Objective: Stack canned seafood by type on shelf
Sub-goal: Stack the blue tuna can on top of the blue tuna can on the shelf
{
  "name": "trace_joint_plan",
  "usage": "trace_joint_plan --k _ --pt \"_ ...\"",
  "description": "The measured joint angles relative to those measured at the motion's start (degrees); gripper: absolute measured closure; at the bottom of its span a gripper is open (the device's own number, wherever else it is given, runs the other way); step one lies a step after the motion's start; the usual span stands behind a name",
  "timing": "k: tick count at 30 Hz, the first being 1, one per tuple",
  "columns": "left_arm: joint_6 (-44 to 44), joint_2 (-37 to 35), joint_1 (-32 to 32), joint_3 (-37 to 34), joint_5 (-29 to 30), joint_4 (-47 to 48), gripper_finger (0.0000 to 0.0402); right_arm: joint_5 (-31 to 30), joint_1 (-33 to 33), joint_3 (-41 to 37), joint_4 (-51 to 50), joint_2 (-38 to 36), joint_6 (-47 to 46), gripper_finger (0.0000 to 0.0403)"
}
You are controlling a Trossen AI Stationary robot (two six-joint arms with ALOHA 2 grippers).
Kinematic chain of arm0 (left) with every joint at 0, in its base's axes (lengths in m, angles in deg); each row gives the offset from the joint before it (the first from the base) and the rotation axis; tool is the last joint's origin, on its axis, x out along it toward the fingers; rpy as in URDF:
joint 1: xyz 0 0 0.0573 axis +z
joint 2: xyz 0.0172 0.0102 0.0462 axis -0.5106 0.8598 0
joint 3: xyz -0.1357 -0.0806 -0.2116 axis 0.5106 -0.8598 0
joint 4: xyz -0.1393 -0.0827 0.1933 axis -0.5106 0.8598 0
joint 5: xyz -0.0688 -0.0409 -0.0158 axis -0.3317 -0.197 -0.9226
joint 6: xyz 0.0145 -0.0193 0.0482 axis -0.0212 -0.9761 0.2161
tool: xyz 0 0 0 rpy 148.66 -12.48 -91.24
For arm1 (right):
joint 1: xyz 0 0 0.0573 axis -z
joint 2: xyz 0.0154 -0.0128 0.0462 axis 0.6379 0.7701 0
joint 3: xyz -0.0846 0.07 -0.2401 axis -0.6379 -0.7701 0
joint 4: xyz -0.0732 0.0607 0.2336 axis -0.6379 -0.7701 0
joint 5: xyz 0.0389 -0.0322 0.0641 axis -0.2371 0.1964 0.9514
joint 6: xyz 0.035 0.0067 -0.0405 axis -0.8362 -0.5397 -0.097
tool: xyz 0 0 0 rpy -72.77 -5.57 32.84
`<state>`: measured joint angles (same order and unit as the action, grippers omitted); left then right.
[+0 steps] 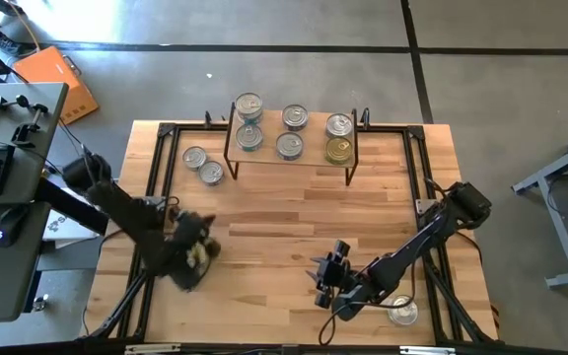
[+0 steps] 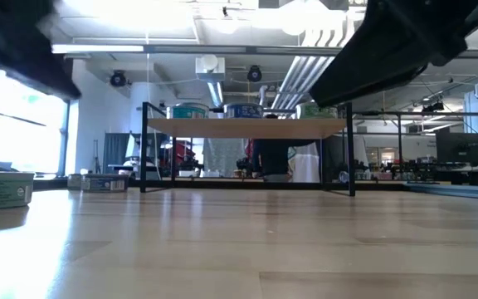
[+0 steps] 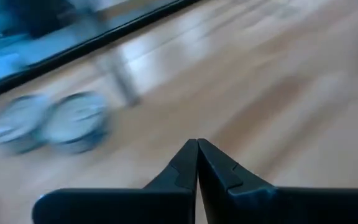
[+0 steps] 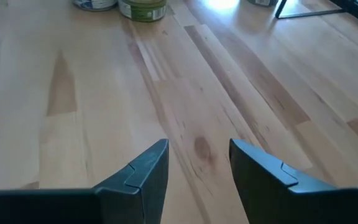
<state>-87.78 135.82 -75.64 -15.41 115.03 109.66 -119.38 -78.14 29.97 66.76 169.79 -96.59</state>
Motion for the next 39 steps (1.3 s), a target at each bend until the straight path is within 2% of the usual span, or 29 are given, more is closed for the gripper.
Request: trace_joint_plan --k 4,9,14,20,25,32,39 --pt "8.06 0.02 10.80 -1.71 -8.62 -0.29 0.0399 0.04 0.21 0.00 1.03 0.00 2.98 0.0240" --pt "24.88 -0.29 24.63 -5.46 -14.51 -6.66 0.0390 0.06 0.29 0.00 1.52 0.00 3.86 0.0240" --pt "41.38 -2.43 37.21 -8.78 -17.88 -14.82 0.0344 0.24 0.27 0.00 1.48 0.00 3.88 0.0240" --pt "61.41 -4.17 48.93 -11.62 -23.39 -27.94 0.0282 0.24 0.27 0.00 1.31 0.00 4.93 0.0240" --pt "68.99 -3.64 54.62 -12.25 -24.74 -29.05 0.0260 0.24 0.27 0.00 1.32 0.00 4.87 0.0240" --pt "76.97 -3.65 57.64 -12.25 -26.14 -29.91 0.0265 0.24 0.27 0.00 1.58 0.00 3.95 0.0240" --pt "79.81 -3.73 59.74 -12.06 -33.52 -29.83 0.0276 1.06 0.22 0.00 1.59 0.00 3.42 0.0240"
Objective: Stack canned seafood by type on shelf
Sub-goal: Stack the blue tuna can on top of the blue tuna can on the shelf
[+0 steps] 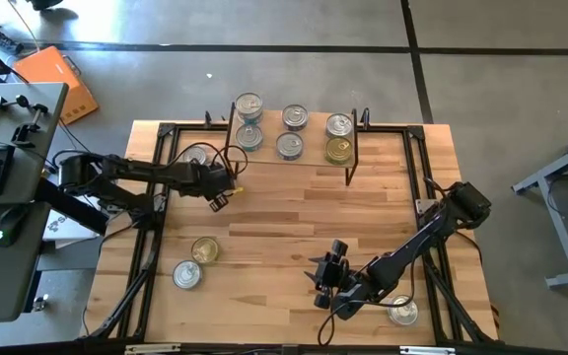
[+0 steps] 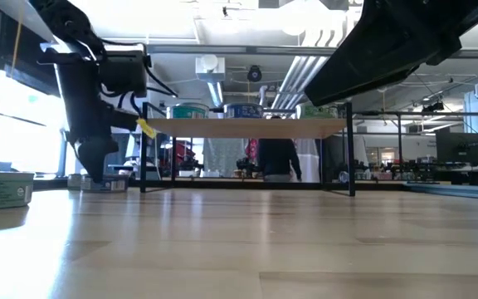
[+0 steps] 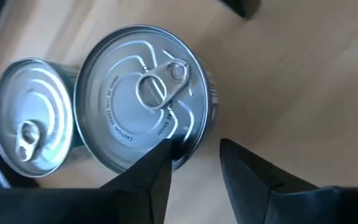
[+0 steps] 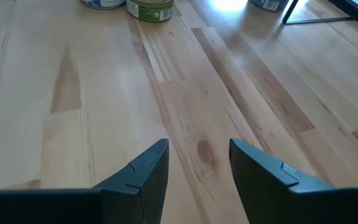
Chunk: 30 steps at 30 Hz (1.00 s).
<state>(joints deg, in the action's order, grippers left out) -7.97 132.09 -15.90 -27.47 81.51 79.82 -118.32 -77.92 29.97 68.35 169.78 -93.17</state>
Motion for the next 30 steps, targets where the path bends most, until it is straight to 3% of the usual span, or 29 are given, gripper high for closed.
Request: trace_joint_plan --k 6,11,15,19,23,30 --pt "0.47 -0.35 -1.22 0.18 -5.86 1.34 0.0299 0.01 0.00 0.00 -0.01 0.00 0.00 0.0240" --pt "-3.04 -1.89 -4.41 0.31 -15.78 1.67 0.0316 0.03 0.00 0.00 -0.01 0.00 0.00 0.0240" --pt "-6.99 -4.32 -9.43 -0.04 -24.99 0.46 0.0323 0.02 0.00 0.00 0.02 0.00 0.00 0.0240" --pt "-8.05 -5.38 -16.84 -0.24 -28.04 -5.19 0.0328 0.01 0.00 0.00 -0.01 -0.02 0.00 0.0240" --pt "-0.98 -4.22 -26.98 -0.39 -26.50 -14.01 0.0336 0.01 0.00 0.00 -0.01 -0.02 0.00 0.0240" --pt "4.60 -1.83 -40.82 -0.31 -10.78 -26.71 0.0338 -0.01 0.00 0.00 -0.01 -0.04 0.00 0.0240"
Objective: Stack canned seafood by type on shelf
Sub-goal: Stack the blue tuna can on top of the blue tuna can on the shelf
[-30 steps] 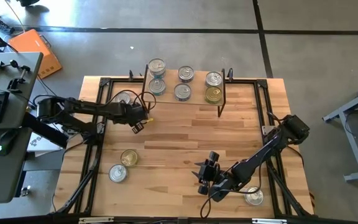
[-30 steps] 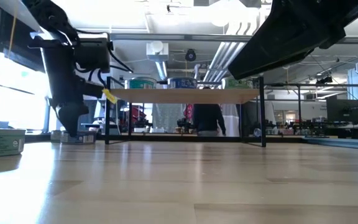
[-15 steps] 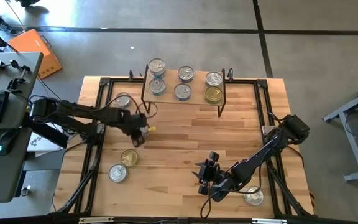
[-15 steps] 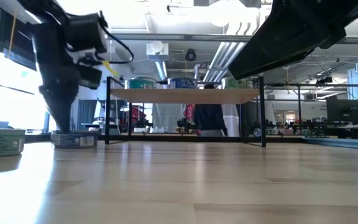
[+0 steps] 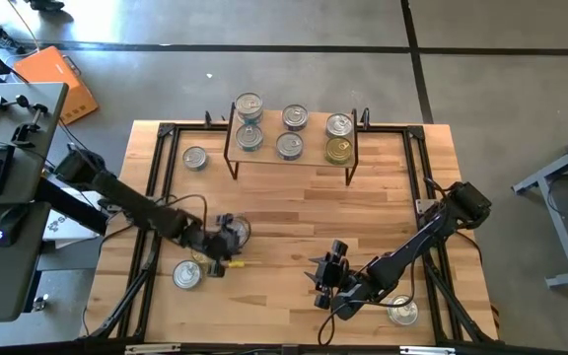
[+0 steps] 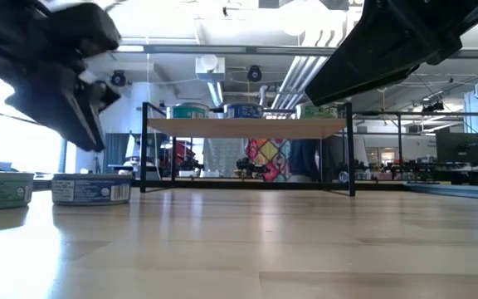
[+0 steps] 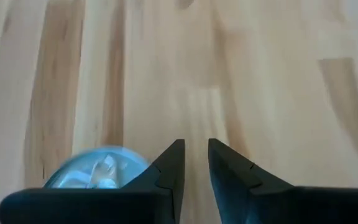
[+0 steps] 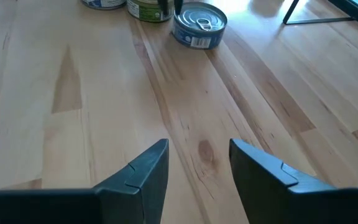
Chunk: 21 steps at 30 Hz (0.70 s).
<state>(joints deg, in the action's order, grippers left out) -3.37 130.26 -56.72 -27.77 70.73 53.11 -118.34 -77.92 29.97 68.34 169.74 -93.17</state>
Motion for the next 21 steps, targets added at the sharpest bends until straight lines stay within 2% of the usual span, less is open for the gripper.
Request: trace_joint_plan --k 4,8,14,18,21 --pt "3.23 1.05 -4.51 0.05 5.03 -2.04 0.0312 0.00 0.00 0.00 0.00 0.00 0.00 0.0240" --pt "-0.31 2.18 -6.16 0.07 12.43 -0.34 0.0269 0.00 0.00 0.00 0.30 0.00 0.00 0.0240" --pt "-4.61 6.48 -6.43 0.13 14.55 2.43 0.0213 -0.02 0.04 0.00 0.54 0.00 0.06 0.0240" --pt "-8.08 10.47 -6.45 0.34 16.28 1.49 0.0209 0.00 -0.06 0.00 1.13 0.00 -0.06 0.0240" --pt "-8.91 13.46 -6.54 0.51 19.05 0.97 0.0225 0.00 -0.15 0.00 1.29 0.00 -0.02 0.0240"
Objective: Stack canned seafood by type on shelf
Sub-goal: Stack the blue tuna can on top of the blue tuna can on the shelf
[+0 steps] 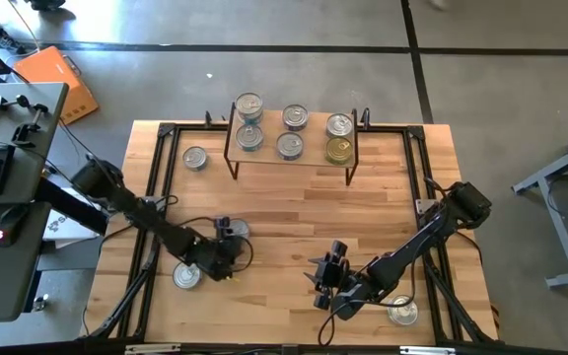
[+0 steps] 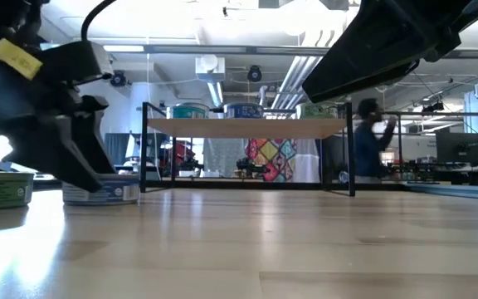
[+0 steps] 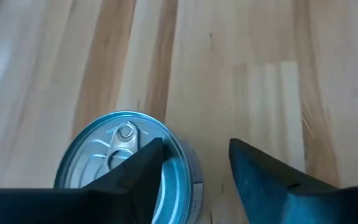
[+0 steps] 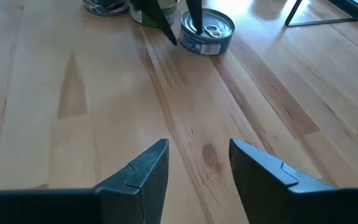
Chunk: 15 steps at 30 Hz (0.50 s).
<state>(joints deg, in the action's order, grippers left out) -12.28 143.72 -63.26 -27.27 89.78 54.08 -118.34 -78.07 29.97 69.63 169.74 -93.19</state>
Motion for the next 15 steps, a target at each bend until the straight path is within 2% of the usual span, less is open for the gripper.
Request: trace_joint_plan --k 3,7,11,15 --pt "-0.11 2.19 -0.38 0.20 2.40 -0.27 0.0257 0.00 0.02 0.00 0.00 0.00 0.00 0.0240" --pt "-1.99 3.57 -0.57 0.90 5.45 0.51 0.0320 0.33 0.00 0.00 0.44 0.00 0.00 0.0240" --pt "-1.61 3.27 -0.54 2.58 5.65 1.11 0.0385 4.48 -0.68 0.00 1.29 -0.21 2.47 0.0240" --pt "0.78 2.60 -0.52 6.21 2.32 1.62 0.0393 4.87 -2.13 0.00 0.88 -0.67 4.02 0.0240"
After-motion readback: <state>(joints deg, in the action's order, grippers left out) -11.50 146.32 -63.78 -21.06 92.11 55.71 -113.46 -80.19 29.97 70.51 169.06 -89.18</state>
